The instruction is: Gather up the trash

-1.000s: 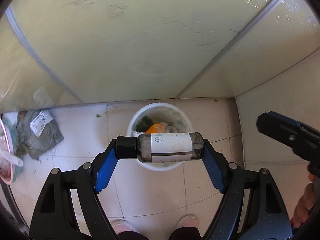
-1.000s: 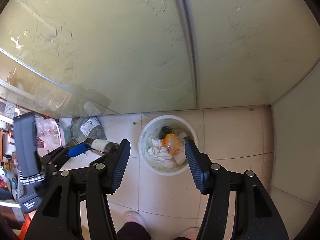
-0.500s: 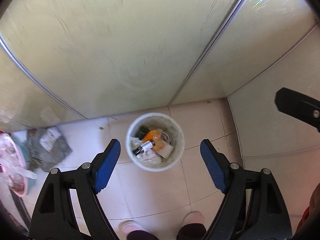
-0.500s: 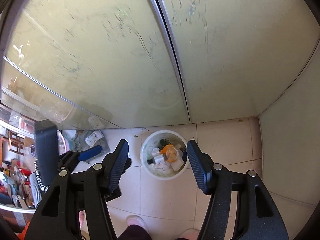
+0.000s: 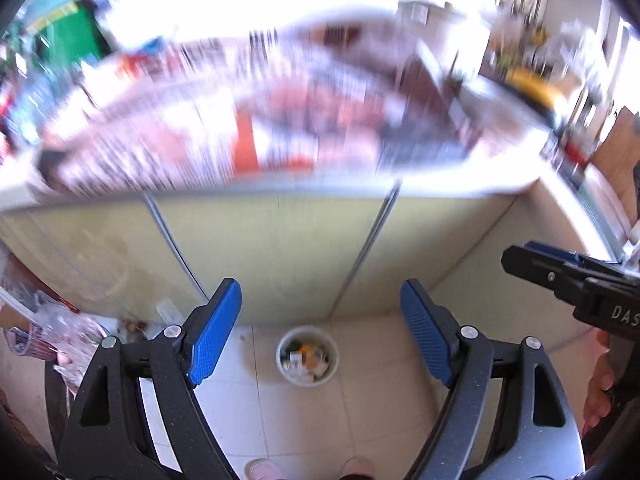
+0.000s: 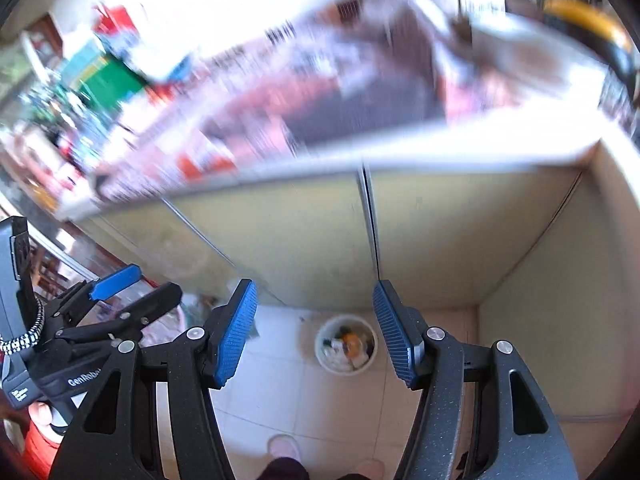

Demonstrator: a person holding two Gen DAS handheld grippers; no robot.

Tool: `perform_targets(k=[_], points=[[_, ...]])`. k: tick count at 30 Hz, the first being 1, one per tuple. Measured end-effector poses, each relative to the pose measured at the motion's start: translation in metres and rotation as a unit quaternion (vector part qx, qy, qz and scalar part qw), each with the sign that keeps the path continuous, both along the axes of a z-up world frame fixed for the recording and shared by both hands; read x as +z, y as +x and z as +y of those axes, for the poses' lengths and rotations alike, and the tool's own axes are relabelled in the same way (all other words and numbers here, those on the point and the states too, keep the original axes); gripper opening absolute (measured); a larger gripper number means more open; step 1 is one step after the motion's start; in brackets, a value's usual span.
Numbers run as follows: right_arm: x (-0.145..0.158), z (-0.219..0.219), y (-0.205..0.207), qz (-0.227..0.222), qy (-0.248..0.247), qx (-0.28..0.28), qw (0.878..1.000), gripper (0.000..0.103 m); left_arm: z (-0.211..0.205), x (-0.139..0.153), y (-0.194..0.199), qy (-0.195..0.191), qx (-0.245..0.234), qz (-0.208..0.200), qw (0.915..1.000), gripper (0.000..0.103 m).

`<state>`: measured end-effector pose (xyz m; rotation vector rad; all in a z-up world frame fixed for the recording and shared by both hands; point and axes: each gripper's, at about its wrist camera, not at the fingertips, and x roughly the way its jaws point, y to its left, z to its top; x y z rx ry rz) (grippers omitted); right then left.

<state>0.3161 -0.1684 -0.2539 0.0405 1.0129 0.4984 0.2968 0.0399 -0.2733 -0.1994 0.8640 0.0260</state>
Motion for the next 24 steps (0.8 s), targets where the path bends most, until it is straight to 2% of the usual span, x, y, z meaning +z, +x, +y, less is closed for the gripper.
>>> perform_targets(k=[6,11,13,16,20,24], points=[[0.127,-0.022,-0.043,-0.088,0.036,0.012,0.995,0.057,-0.002,0.143,-0.057,0.017,0.02,-0.101,0.9945,0.082],[0.213,-0.015,-0.092,-0.173,0.054,0.013,0.983,0.057,-0.005,0.227,-0.11,0.039,0.015,-0.171,0.9843,0.082],[0.238,-0.016,-0.111,-0.201,0.068,0.015,0.977,0.057,-0.009,0.25,-0.131,0.045,0.013,-0.195,0.9797,0.083],[0.264,-0.014,-0.139,-0.236,0.085,0.021,0.968,0.06,-0.011,0.28,-0.166,0.041,0.006,-0.227,0.973,0.092],[0.283,-0.01,-0.174,-0.269,0.094,0.014,0.959,0.078,-0.01,0.305,-0.203,0.052,0.01,-0.249,0.967,0.102],[0.29,-0.008,-0.198,-0.284,0.089,0.013,0.955,0.093,-0.007,0.31,-0.229,0.06,0.011,-0.249,0.9665,0.103]])
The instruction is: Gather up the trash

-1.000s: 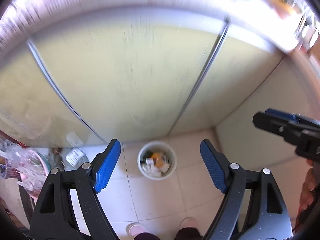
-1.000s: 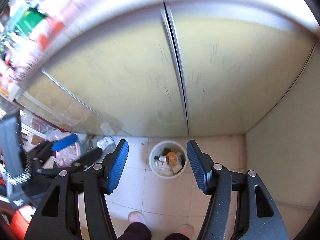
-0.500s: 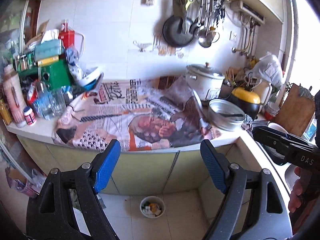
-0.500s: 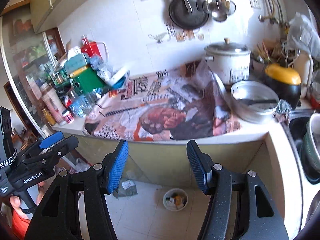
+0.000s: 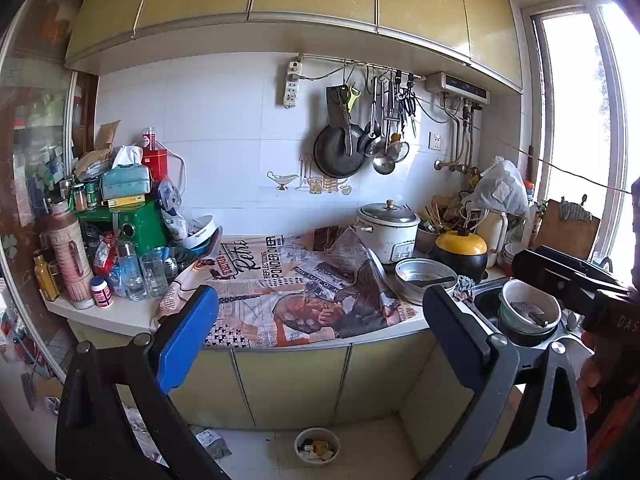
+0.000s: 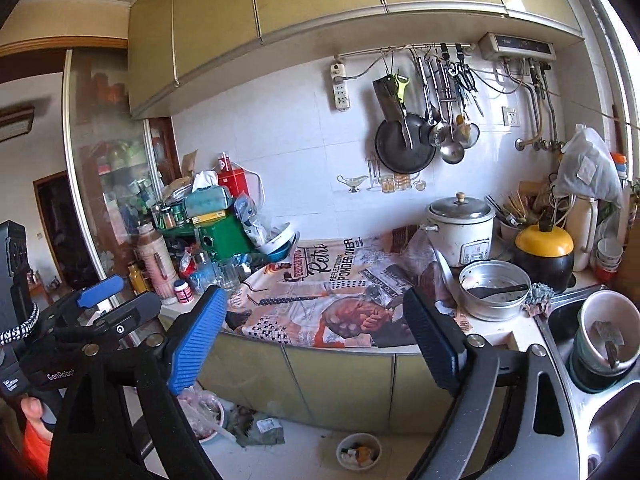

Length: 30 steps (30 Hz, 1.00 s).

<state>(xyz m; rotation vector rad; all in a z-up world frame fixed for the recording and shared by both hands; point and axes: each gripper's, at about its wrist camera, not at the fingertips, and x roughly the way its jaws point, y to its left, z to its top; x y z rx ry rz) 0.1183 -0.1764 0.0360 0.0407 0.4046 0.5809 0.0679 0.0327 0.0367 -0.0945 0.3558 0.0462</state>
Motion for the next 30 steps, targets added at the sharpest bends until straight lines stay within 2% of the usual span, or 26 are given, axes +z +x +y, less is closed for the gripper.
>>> perform_targets(k=[2,12,17,30], points=[[0.0,0.0,-0.011,-0.005,-0.004,-0.006,1.0,0.103,-0.001,-0.003,-0.008,0.0,0.001,0.003,1.0,0.103],[-0.011,-0.001,-0.033,0.023,-0.021,-0.014,0.999,0.103,-0.007,-0.012,-0.034,-0.01,-0.009,0.011,0.9998,0.103],[-0.013,-0.003,-0.038,0.027,-0.029,-0.016,0.999,0.103,-0.007,-0.015,-0.037,-0.021,-0.013,0.014,0.9996,0.103],[-0.013,0.005,-0.041,0.037,-0.039,-0.002,0.999,0.103,-0.006,-0.021,-0.035,-0.021,-0.012,0.026,0.9994,0.103]])
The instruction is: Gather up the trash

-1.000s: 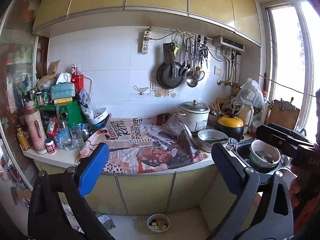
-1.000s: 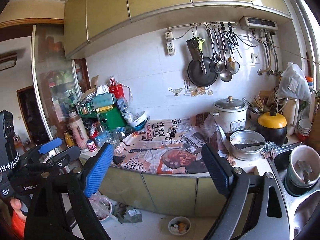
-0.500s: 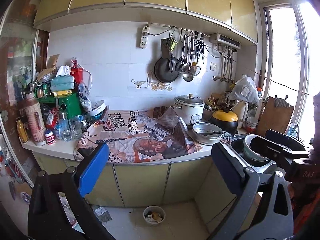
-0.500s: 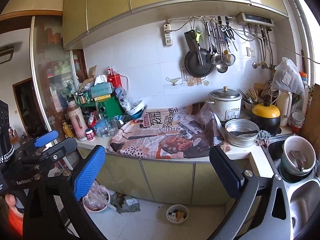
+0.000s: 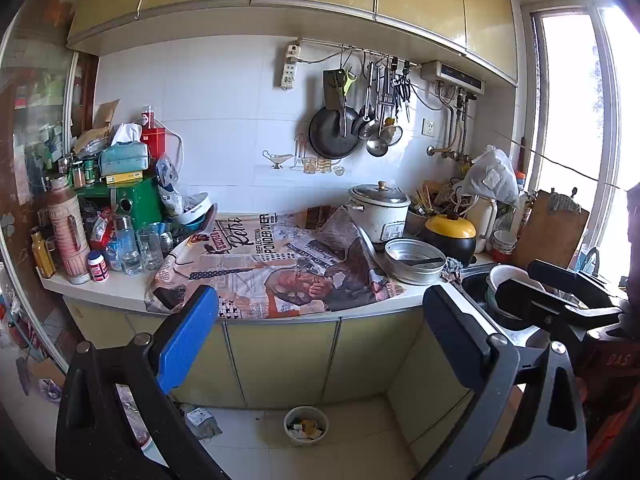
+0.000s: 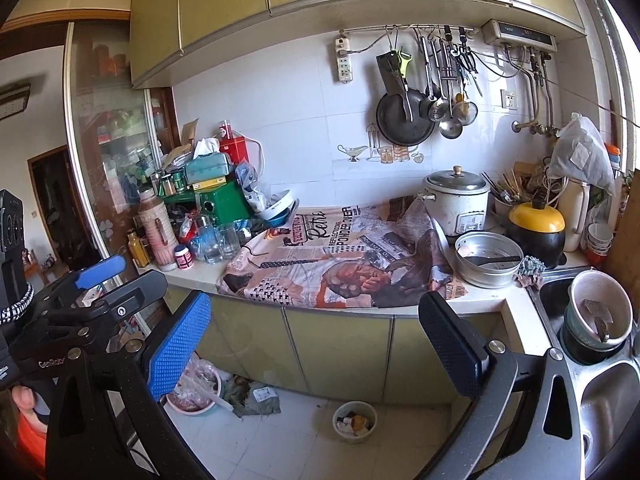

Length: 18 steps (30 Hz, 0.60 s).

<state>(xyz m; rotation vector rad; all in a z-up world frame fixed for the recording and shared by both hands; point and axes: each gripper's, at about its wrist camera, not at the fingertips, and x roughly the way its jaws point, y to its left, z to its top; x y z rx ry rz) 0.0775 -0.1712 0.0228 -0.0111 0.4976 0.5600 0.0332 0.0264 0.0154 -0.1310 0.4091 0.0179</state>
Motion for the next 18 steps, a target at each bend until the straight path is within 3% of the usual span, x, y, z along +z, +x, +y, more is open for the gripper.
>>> perform_targets(k=[18], points=[[0.0013,0.0013,0.0001,0.005,0.0,-0.003,1.0,0.103,0.0037,-0.0041,0.0023,-0.006,-0.004,0.01,0.9999,0.103]])
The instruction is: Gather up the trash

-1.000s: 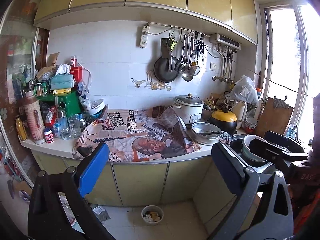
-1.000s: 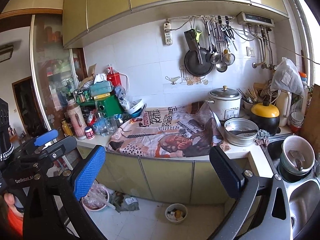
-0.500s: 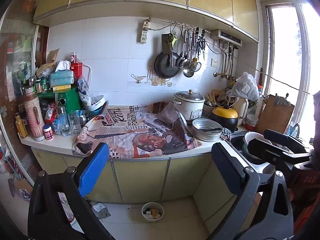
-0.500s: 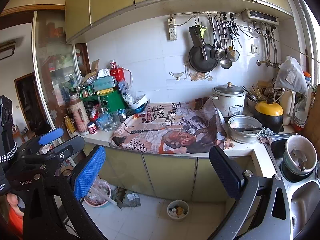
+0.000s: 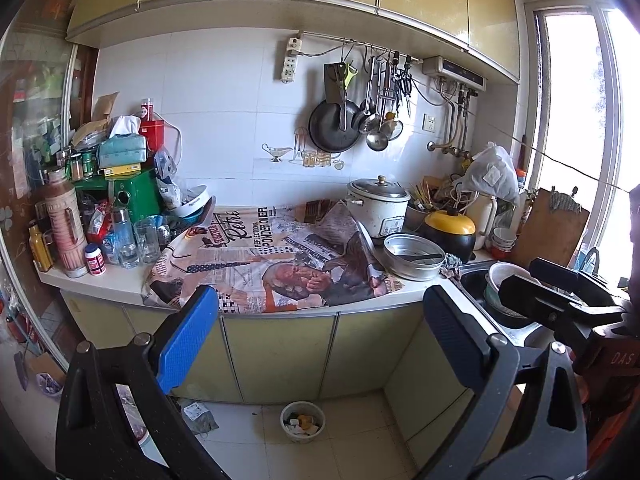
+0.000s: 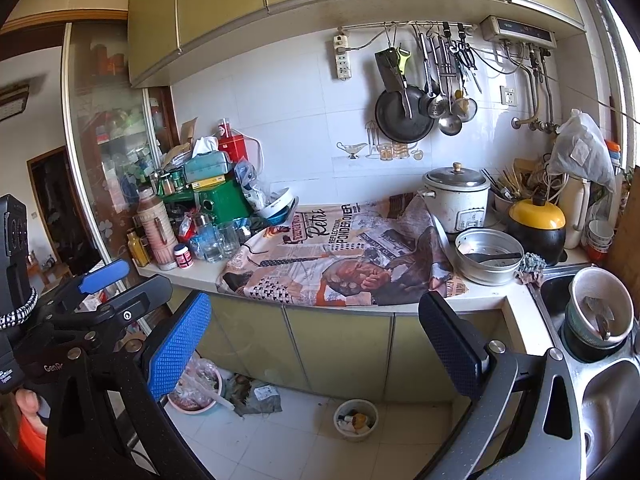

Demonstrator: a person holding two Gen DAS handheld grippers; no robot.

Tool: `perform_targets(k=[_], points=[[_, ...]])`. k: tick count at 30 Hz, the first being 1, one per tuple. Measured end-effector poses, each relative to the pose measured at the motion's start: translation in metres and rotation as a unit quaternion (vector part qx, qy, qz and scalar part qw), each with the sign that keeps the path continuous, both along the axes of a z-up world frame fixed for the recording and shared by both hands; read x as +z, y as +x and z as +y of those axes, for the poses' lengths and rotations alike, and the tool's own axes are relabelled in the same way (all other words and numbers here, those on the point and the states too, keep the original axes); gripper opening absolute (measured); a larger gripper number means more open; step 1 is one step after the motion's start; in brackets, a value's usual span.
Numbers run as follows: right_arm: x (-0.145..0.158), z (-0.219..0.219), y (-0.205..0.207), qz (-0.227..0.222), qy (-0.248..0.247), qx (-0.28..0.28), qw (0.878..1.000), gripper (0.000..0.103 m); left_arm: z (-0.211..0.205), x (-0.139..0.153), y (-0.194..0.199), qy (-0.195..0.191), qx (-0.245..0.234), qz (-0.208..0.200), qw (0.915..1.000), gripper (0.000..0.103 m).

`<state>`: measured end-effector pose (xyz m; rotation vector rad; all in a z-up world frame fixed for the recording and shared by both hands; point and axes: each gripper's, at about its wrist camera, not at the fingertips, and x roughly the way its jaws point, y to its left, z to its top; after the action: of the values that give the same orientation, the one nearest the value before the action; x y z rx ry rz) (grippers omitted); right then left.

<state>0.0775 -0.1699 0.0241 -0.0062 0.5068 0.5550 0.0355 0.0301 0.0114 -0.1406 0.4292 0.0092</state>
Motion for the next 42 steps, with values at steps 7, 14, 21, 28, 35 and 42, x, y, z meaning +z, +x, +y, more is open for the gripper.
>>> perform_targets(k=[7,14,21,28,35,42], points=[[0.0,-0.001,-0.002,0.001,0.0,-0.007,1.0,0.103,0.0,-0.001,0.002,-0.007,-0.006,0.0,1.0,0.103],[-0.002,0.0,-0.004,0.005,-0.003,-0.015,1.0,0.103,0.0,-0.002,0.003,-0.01,-0.015,-0.001,0.9998,0.103],[0.0,0.003,-0.005,0.004,-0.004,-0.022,1.0,0.103,-0.001,-0.001,0.005,-0.013,-0.023,-0.002,0.9996,0.103],[0.001,0.005,-0.003,0.005,-0.004,-0.026,1.0,0.103,0.0,0.0,0.006,-0.015,-0.027,-0.003,0.9995,0.103],[0.001,0.005,-0.003,0.005,-0.005,-0.026,1.0,0.103,0.002,0.0,0.005,-0.015,-0.028,-0.003,0.9995,0.103],[-0.002,0.006,0.001,0.012,-0.005,-0.026,1.0,0.103,-0.001,-0.003,0.015,-0.014,-0.021,0.003,0.9997,0.103]])
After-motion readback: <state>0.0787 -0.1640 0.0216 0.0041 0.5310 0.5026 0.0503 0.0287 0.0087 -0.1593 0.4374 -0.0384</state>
